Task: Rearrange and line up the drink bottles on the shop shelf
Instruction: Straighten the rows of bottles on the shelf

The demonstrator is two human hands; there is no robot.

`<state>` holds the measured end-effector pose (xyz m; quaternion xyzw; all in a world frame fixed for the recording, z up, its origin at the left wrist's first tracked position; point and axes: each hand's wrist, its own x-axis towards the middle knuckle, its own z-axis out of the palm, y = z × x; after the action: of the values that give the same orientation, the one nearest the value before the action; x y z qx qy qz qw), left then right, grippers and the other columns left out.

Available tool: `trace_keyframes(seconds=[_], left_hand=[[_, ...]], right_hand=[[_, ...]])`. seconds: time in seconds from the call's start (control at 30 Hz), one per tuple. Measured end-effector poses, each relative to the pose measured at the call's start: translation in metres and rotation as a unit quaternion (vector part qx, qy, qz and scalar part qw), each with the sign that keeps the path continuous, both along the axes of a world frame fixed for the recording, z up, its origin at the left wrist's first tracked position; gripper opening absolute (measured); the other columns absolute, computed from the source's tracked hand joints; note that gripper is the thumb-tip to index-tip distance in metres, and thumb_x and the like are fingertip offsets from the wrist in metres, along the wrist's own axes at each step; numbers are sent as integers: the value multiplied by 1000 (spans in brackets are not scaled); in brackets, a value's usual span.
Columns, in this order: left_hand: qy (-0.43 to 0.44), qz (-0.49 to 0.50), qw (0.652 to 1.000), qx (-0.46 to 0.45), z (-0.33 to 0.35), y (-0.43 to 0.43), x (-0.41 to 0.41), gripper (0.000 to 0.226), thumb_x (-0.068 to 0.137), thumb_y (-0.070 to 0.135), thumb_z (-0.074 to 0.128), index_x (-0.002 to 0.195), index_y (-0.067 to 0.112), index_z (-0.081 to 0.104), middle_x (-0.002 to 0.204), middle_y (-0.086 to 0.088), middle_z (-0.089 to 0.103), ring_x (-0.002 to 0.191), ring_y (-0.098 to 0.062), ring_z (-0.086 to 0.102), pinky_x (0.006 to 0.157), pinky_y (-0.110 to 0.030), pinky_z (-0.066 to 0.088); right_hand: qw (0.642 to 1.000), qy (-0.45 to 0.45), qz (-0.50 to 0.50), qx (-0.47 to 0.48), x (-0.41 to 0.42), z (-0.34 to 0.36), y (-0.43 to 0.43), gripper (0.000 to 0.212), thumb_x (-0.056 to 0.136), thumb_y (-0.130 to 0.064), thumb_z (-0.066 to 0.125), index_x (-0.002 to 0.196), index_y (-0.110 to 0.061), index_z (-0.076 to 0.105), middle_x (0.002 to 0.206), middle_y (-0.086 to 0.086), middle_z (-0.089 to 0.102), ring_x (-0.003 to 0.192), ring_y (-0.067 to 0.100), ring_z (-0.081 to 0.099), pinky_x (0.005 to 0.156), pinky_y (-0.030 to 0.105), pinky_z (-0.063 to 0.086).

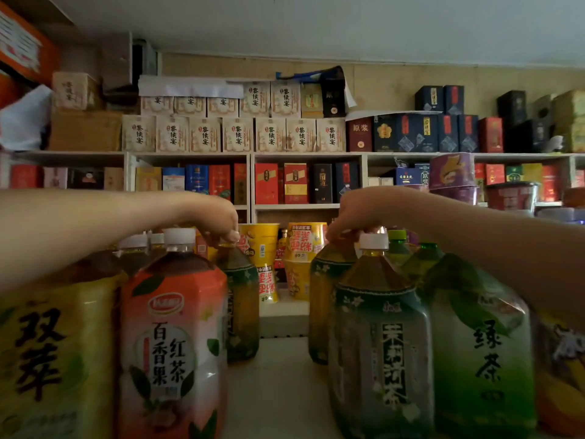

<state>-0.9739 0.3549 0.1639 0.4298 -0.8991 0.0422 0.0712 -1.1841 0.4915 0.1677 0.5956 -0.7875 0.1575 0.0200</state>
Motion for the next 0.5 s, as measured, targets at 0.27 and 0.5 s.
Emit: trace_keyframes(seconds=[0.27, 0.5], left_hand=[[-64, 37, 996, 58, 1, 8, -11, 30, 95, 31, 54, 115, 9, 57, 95, -5, 66, 73, -11, 66, 50, -15, 48], [-82, 21, 996, -4, 4, 26, -42, 34, 95, 36, 52, 107, 5, 62, 103, -12, 68, 79, -17, 64, 60, -20, 52]], right_hand=[[999, -33, -14, 10, -25, -8, 11, 24, 86, -27, 66, 77, -7, 59, 62, 2, 58, 41, 7, 54, 36, 13, 42], [997, -68, -8, 29, -25, -9, 17, 21, 90, -23, 62, 80, -5, 58, 61, 2, 55, 40, 7, 51, 38, 15, 44]])
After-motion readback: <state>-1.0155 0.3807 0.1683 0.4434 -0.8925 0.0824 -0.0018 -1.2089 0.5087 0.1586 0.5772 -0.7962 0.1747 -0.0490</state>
